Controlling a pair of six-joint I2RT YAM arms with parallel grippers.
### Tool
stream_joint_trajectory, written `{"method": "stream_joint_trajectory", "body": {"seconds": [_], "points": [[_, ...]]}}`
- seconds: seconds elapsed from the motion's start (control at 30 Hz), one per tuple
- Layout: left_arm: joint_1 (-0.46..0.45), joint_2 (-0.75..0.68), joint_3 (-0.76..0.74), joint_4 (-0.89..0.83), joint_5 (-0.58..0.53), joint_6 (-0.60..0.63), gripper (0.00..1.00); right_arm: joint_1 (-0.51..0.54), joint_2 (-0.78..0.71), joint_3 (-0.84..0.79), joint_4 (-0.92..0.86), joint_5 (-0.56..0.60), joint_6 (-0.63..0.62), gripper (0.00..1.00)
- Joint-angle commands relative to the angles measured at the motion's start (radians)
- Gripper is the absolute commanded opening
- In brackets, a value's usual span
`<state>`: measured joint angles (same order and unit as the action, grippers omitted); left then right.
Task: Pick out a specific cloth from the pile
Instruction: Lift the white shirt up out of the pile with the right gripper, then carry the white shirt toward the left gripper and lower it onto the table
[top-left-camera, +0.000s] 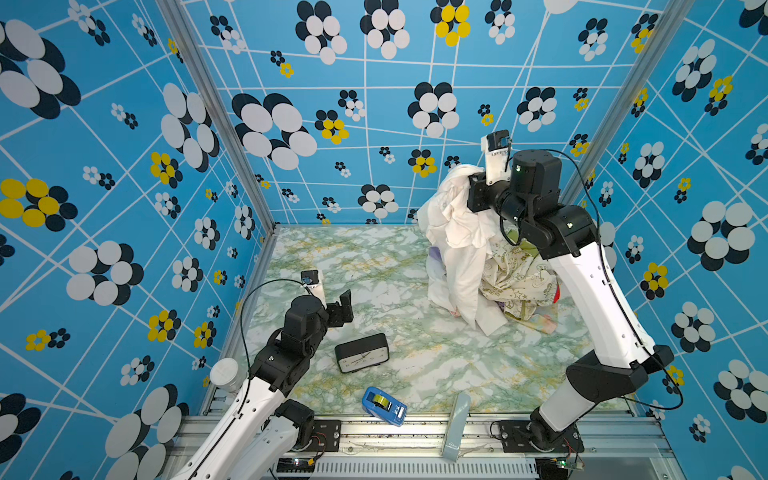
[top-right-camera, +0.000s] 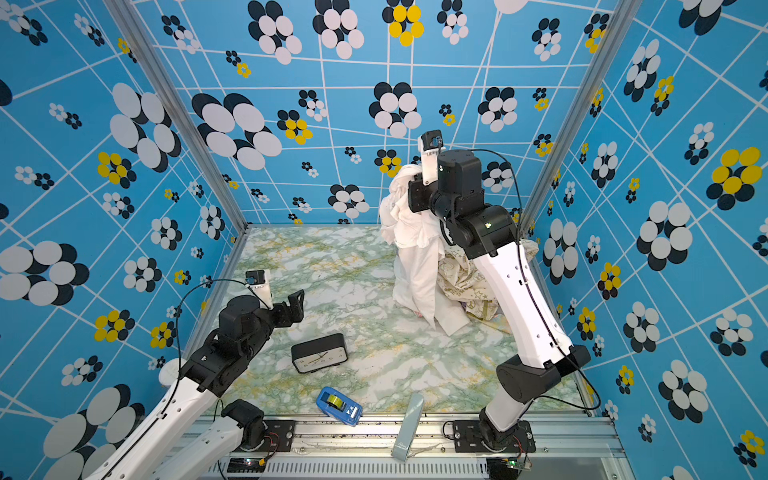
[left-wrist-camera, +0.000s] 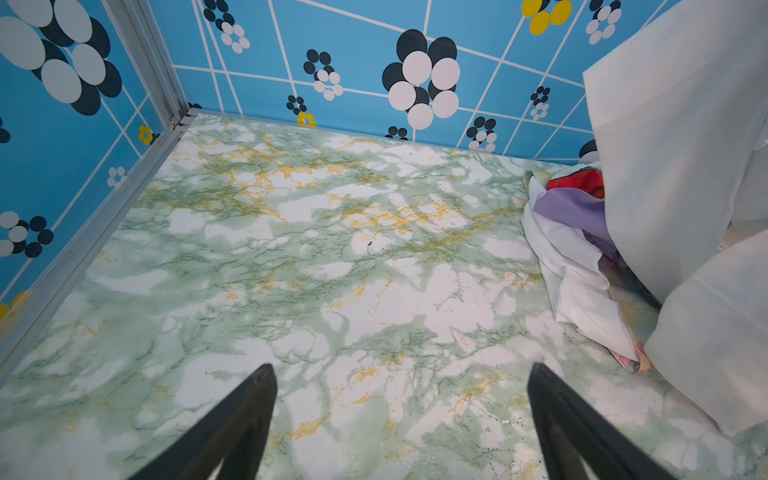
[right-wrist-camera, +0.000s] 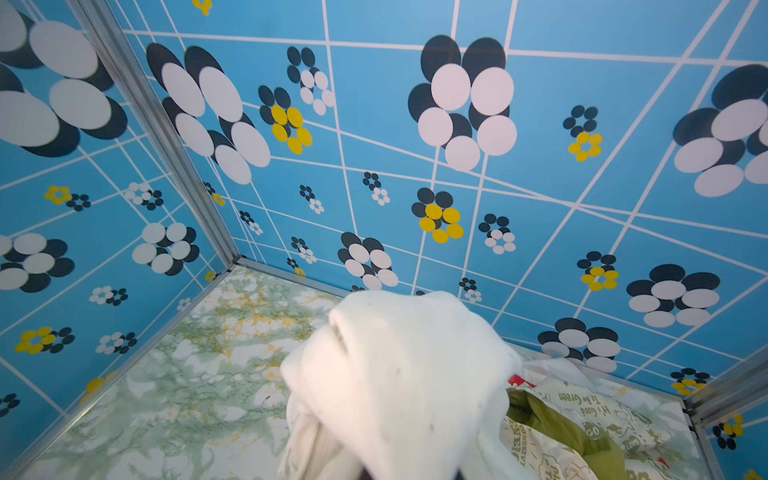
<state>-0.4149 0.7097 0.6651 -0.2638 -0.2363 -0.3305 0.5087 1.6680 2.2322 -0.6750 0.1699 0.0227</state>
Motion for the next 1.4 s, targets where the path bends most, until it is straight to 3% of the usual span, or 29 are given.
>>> {"method": "stream_joint_trajectory", "body": {"seconds": [0.0,0.17,0.53,1.0,1.37], "points": [[-0.009,-0.019,0.002,-0.006,-0.018,-0.011,0.95,0.013,-0.014,0.063,0.061,-0.049,0.020,0.00],[-0.009,-0.025,0.003,-0.009,-0.025,-0.009,0.95,0.016,-0.016,0.095,0.088,-0.106,0.031,0.00],[-0.009,-0.047,0.000,-0.014,-0.045,0.007,0.96,0.015,0.051,0.225,0.189,-0.380,0.175,0.00],[-0.009,-0.119,-0.001,-0.064,-0.064,0.007,0.96,0.035,0.367,0.537,0.362,-0.653,0.455,0.00],[-0.009,-0.239,-0.015,-0.154,-0.087,-0.014,0.96,0.132,0.617,0.590,0.667,-0.811,0.715,0.00]]}}
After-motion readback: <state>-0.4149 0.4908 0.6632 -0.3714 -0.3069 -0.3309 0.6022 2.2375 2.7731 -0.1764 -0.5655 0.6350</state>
